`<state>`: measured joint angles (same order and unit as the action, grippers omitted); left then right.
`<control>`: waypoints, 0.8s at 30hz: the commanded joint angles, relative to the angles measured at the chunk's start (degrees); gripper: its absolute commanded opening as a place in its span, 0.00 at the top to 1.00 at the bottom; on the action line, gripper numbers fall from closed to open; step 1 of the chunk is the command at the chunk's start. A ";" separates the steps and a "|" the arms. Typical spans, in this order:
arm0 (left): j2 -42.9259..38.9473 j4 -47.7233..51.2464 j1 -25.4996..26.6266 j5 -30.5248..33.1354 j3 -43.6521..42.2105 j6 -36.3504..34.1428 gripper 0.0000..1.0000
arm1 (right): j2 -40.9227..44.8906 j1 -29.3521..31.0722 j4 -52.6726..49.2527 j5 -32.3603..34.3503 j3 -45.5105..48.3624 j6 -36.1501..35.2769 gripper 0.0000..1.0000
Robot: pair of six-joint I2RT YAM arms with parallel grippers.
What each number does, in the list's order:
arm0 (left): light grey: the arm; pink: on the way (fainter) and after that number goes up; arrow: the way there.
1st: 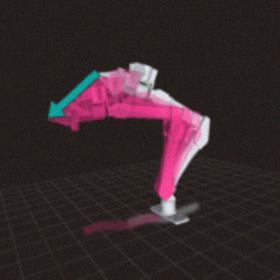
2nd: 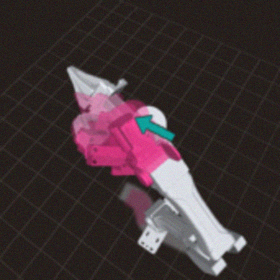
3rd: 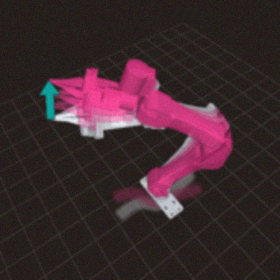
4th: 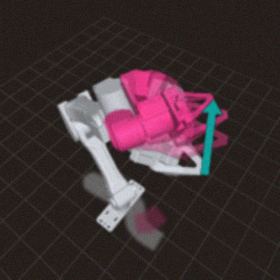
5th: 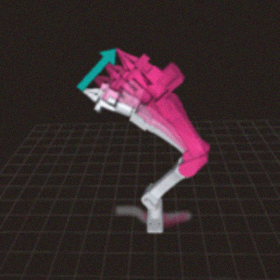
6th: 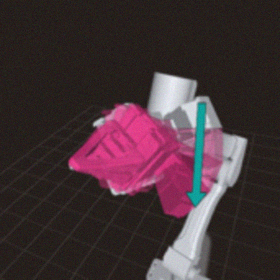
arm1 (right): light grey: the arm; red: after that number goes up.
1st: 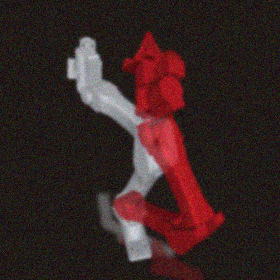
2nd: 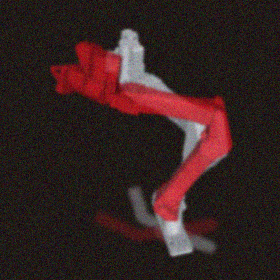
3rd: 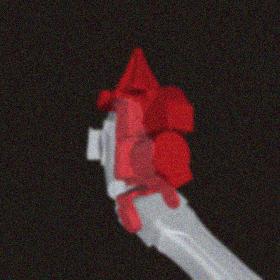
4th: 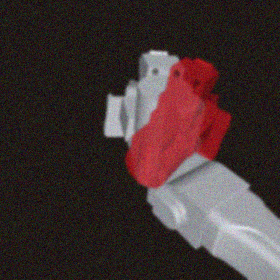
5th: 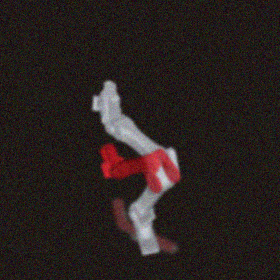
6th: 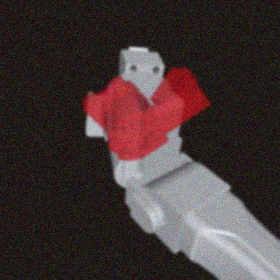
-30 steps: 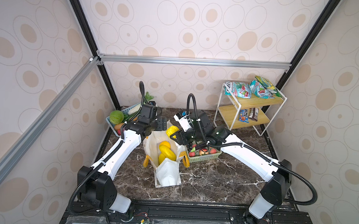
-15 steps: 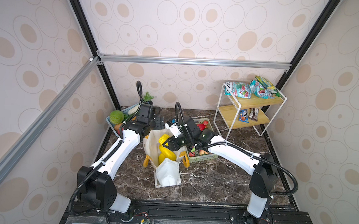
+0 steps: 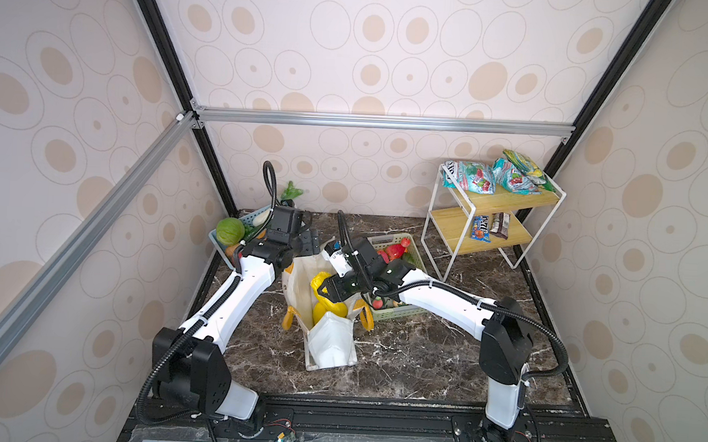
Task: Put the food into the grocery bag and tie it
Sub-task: 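Lower the yellow pepper into the bag and open the right gripper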
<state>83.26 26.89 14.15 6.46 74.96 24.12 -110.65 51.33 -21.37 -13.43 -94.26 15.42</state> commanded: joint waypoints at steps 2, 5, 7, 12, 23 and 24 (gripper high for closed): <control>-1.41 -0.95 -0.96 0.93 -1.49 1.53 0.11 | -2.04 0.49 0.47 0.95 -2.11 1.44 0.45; -2.13 -1.36 -1.70 0.51 -2.57 2.16 0.11 | -3.15 0.62 0.38 1.10 -2.58 1.50 0.45; -2.47 -1.41 -2.21 0.00 -2.72 2.43 0.10 | -3.75 0.74 0.38 1.30 -2.62 1.54 0.45; -3.65 -1.31 -3.14 -0.13 -2.98 2.35 0.10 | -5.50 0.95 0.27 1.41 -2.60 1.80 0.46; -4.90 -1.58 -3.63 -1.45 -4.39 2.75 0.10 | -9.47 1.10 -0.68 1.92 -3.39 2.00 0.46; -4.93 -1.64 -3.61 -1.38 -4.38 2.69 0.10 | -9.84 1.05 -0.74 1.86 -3.43 2.02 0.46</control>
<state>79.55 25.98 11.14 5.21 70.67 26.02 -118.08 52.12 -20.84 -12.62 -96.95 16.91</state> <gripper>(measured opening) 0.897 0.561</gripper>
